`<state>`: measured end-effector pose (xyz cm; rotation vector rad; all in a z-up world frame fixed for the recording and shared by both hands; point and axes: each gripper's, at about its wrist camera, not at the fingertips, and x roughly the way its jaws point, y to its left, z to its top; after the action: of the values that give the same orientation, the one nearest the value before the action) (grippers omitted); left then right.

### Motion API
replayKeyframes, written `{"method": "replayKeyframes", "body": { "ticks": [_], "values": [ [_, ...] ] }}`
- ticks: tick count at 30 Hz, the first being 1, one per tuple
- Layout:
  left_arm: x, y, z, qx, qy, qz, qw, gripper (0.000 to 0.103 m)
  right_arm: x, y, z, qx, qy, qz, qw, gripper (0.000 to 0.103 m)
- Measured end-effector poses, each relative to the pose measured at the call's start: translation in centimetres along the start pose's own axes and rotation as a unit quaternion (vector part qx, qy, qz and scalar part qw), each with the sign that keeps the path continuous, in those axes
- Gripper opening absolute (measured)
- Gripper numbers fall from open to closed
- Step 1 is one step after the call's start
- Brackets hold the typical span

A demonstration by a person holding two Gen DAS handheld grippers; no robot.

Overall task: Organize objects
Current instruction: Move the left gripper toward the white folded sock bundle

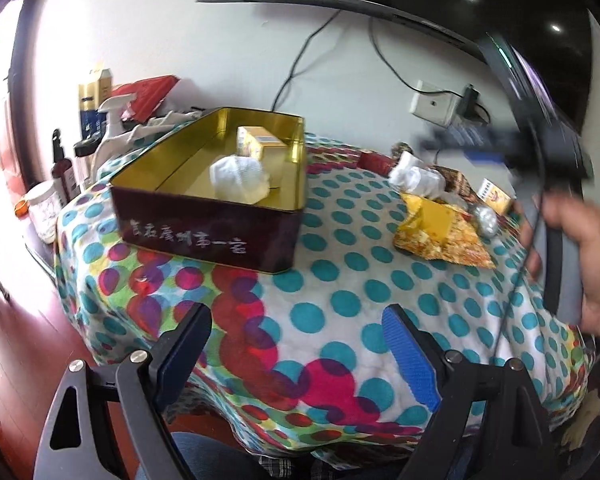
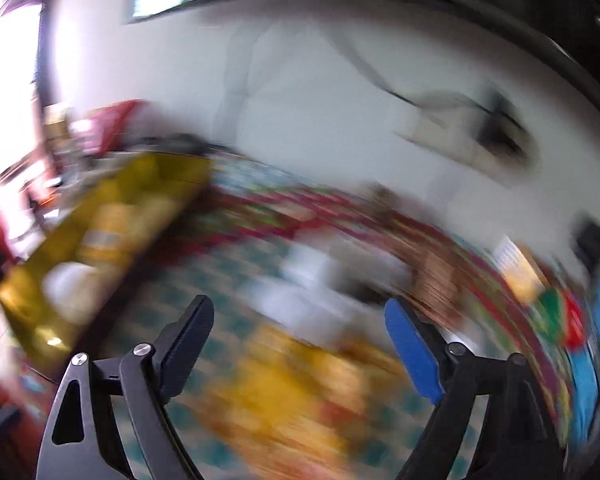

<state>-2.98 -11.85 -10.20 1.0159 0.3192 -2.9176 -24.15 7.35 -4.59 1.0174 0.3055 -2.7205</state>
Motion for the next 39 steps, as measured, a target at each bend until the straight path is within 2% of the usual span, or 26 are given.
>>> {"method": "replayKeyframes", "body": {
  "ticks": [2,4,7,9,11,15,19,24,27,30,39],
  "values": [
    [0.0,-0.7,-0.1,0.014,-0.002,-0.007,0.9999,0.089,0.5,-4.4,-2.4,0.036,0.019,-0.056,0.998,0.088],
    [-0.1,-1.2,-0.2,0.027,-0.007,-0.014,0.9995,0.089,1.0,-8.9,-5.0,0.084,0.042,-0.090,0.992,0.088],
    [-0.5,-2.3,-0.3,0.047,-0.024,-0.035,0.9980,0.089,1.3,-13.0,-7.3,0.126,0.060,-0.094,0.986,0.088],
    [-0.3,-3.3,-0.3,0.062,-0.026,-0.046,0.9967,0.089,1.5,-14.2,-8.1,0.137,0.060,-0.094,0.984,0.090],
    [0.0,-4.3,0.0,0.075,-0.018,-0.056,0.9955,0.089,2.1,-14.6,-8.8,0.143,0.074,-0.085,0.983,0.097],
    [0.8,-7.3,1.4,0.110,-0.016,-0.071,0.9913,0.089,2.5,-14.3,-9.1,0.145,0.090,-0.077,0.982,0.100],
    [2.9,-10.9,5.0,0.133,-0.018,-0.072,0.9883,0.089,2.3,-14.7,-9.5,0.163,0.091,-0.065,0.980,0.101],
    [7.8,-14.5,10.8,0.141,-0.009,-0.073,0.9873,0.089,2.6,-15.6,-9.5,0.192,0.094,-0.063,0.975,0.102],
    [11.9,-15.6,12.7,0.143,0.015,-0.046,0.9886,0.089,2.6,-16.0,-9.6,0.203,0.092,-0.064,0.973,0.102],
    [14.9,-16.1,12.9,0.145,0.035,-0.030,0.9884,0.089,2.5,-16.3,-9.7,0.209,0.089,-0.063,0.972,0.102],
    [19.2,-15.0,13.1,0.102,0.051,-0.011,0.9934,0.089,2.1,-16.6,-9.7,0.220,0.079,-0.069,0.970,0.102]
  ]
}}
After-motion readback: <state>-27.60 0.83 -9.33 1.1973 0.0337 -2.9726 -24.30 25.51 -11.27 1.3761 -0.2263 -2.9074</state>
